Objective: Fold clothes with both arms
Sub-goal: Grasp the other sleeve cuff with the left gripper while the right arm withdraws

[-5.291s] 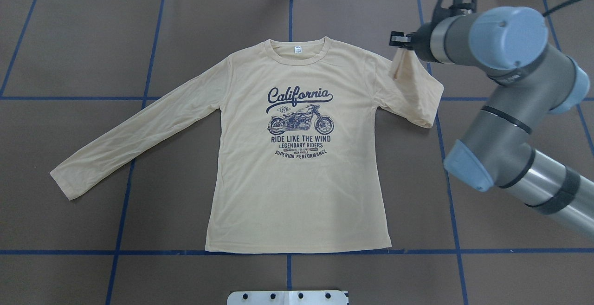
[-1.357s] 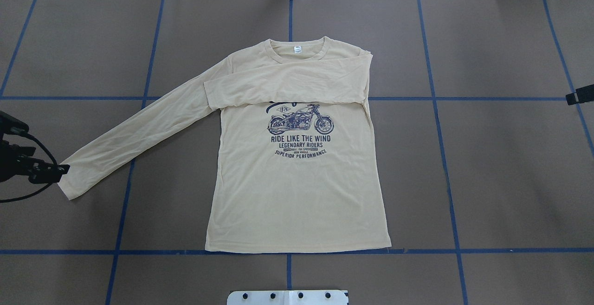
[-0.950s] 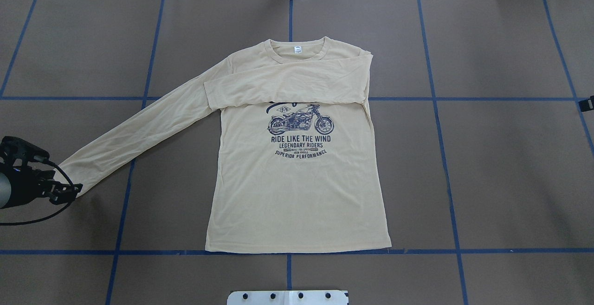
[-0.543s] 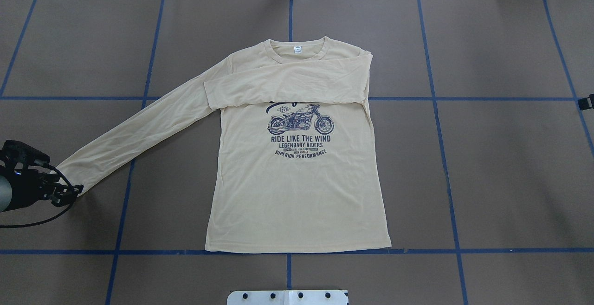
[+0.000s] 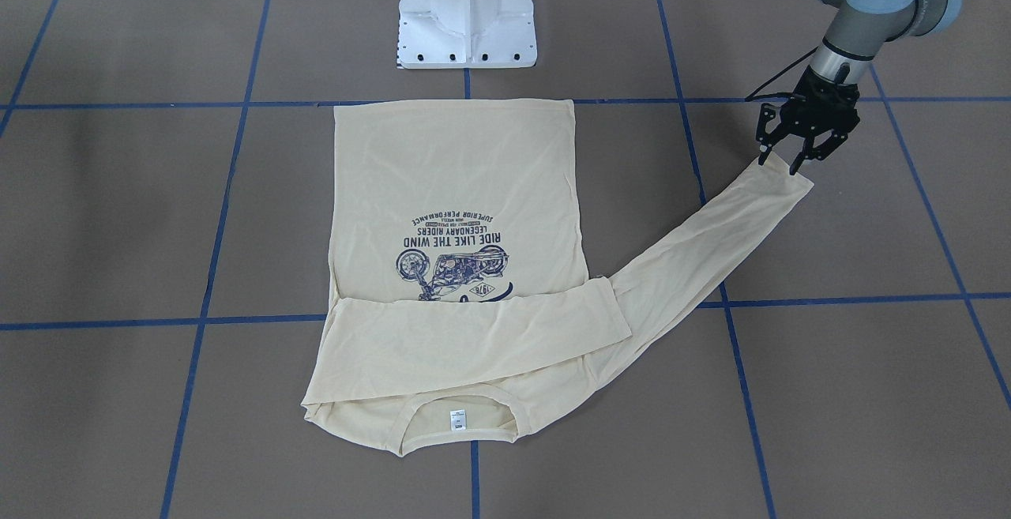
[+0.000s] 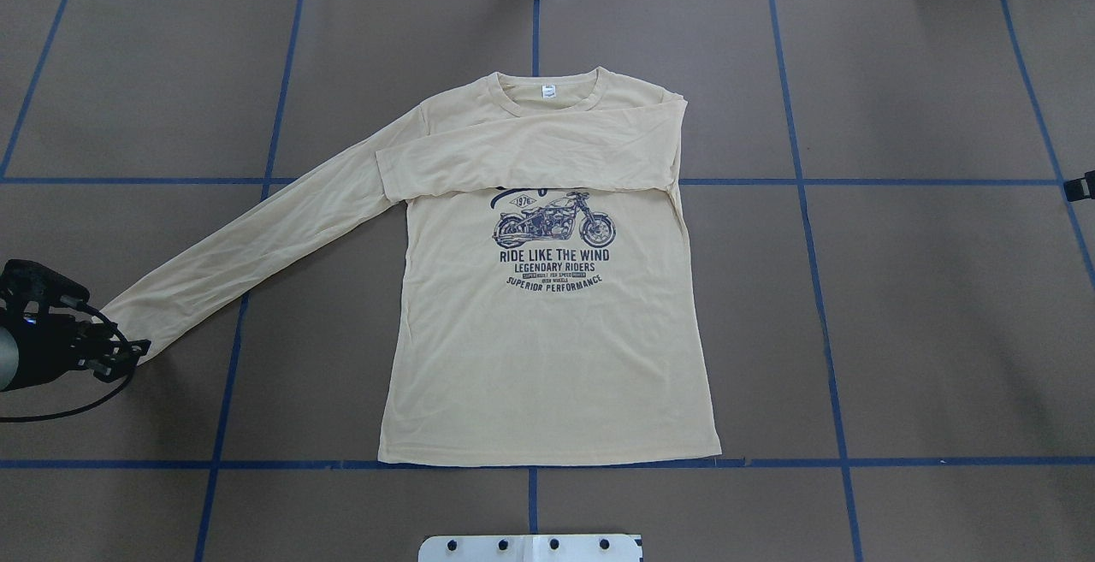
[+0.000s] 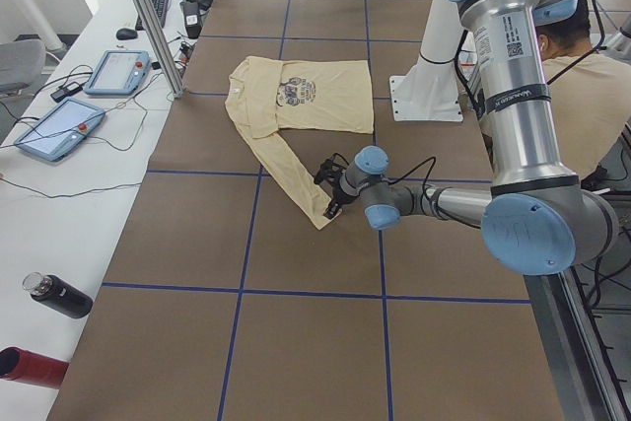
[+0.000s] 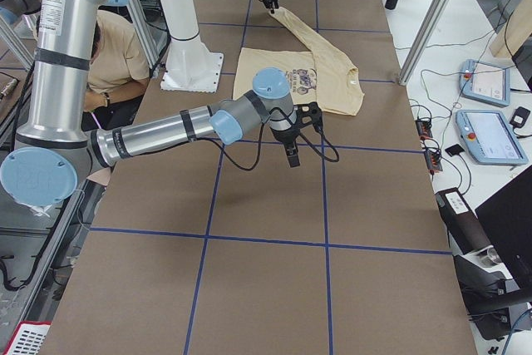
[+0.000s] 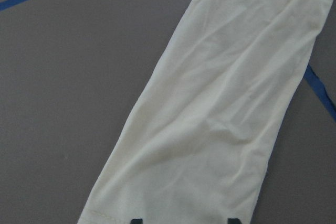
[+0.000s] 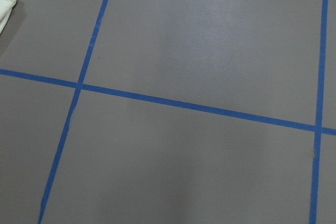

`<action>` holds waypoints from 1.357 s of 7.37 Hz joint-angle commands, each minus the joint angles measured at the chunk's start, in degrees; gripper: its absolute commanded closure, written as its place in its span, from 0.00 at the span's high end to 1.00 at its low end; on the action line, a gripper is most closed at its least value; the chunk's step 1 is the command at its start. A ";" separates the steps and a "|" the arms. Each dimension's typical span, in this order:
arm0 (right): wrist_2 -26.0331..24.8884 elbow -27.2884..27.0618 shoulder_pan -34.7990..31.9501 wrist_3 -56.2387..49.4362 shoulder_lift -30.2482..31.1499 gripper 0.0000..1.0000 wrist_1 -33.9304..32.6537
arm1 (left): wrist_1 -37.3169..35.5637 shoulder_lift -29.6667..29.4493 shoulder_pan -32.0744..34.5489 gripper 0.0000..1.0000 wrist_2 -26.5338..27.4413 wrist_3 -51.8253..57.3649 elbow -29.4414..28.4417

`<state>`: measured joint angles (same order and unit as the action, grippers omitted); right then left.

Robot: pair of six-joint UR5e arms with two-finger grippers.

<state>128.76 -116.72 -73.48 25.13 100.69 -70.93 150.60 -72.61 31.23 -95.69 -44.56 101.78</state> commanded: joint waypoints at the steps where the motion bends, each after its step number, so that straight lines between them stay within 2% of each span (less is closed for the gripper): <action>1: 0.00 0.00 0.00 0.09 -0.05 1.00 0.00 | 0.66 0.37 -0.12 0.59 -0.28 0.09 0.00; 3: 0.00 0.09 0.00 0.18 -0.05 1.00 0.00 | 0.74 0.37 -0.73 0.59 -0.28 0.09 0.00; 4: 0.00 0.09 0.00 0.18 -0.05 1.00 0.00 | 0.74 0.37 -1.17 0.57 -0.28 0.09 0.00; 5: -0.09 0.09 0.00 0.18 -0.05 1.00 0.00 | 0.74 0.45 -1.17 0.49 -0.28 0.09 0.00; 7: -0.09 0.00 0.00 0.27 0.03 1.00 0.00 | 0.83 1.15 -1.44 0.45 -0.28 0.09 0.00; 9: -0.09 0.00 0.00 0.27 -0.05 1.00 0.00 | 0.83 1.16 -1.61 0.25 -0.28 0.00 0.00; 10: -0.09 0.00 0.00 0.27 -0.05 1.00 0.00 | 0.92 1.24 -1.61 0.03 -0.28 0.00 0.00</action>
<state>128.67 -116.71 -73.48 25.39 100.65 -70.93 151.45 -71.46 29.66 -95.98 -44.55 101.78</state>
